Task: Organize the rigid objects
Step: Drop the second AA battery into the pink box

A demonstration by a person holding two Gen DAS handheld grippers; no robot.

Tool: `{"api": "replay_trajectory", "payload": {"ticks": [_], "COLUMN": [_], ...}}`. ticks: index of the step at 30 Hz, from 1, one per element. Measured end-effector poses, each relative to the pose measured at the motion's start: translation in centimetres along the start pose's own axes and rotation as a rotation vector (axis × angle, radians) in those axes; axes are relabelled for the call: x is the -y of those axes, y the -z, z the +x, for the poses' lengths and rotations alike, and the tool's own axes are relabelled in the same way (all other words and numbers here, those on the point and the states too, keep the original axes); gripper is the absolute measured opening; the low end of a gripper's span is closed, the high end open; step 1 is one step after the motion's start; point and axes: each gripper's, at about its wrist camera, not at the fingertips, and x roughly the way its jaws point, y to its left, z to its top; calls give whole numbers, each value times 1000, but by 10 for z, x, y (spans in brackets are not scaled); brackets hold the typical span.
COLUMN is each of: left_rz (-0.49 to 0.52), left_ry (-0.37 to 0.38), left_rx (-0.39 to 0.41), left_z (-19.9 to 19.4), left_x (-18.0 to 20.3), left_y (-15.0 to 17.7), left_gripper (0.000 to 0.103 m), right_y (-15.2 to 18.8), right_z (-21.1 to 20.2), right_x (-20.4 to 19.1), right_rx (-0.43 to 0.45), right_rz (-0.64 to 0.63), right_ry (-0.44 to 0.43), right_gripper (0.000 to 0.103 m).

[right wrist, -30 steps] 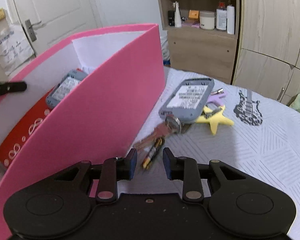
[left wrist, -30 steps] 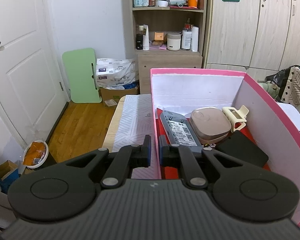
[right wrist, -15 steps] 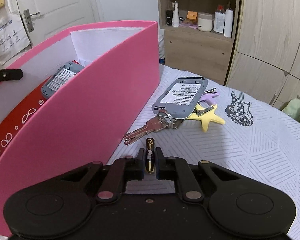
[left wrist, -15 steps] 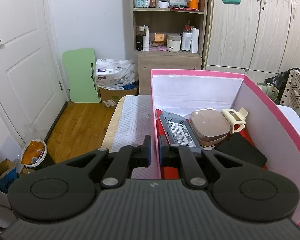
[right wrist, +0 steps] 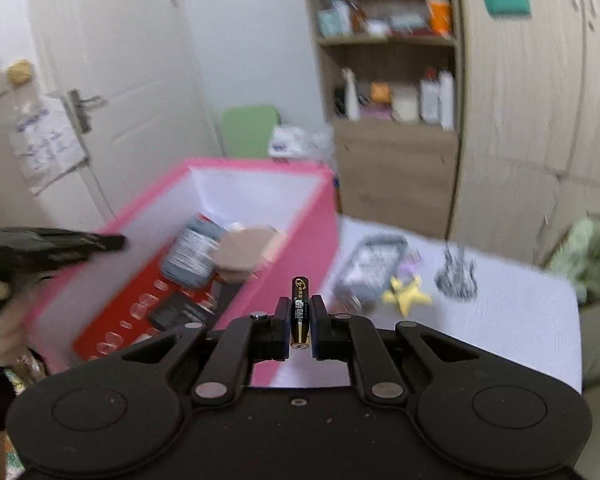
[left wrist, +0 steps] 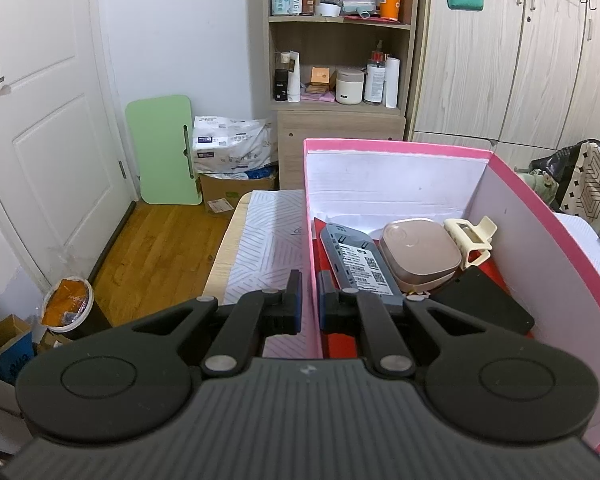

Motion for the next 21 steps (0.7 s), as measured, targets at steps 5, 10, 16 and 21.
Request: {"api": "replay_trajectory", "payload": {"ticks": [5, 10, 16, 21], "left_rz": [-1, -8, -6, -5], "left_ry": [3, 6, 2, 3], "left_rx": [0, 4, 4, 4], "left_z": [0, -2, -2, -2], "left_x": [0, 0, -1, 0], "left_y": [0, 1, 1, 1], "left_gripper": [8, 8, 8, 8], "right_y": [-17, -22, -6, -4], "right_z": [-13, 12, 54, 60], "right_x": [-36, -66, -87, -83], "right_rx": [-22, -145, -274, -282], "right_rz": [-95, -206, -292, -248], "right_ry": [-148, -209, -190, -159], "right_gripper": [12, 12, 12, 16]}}
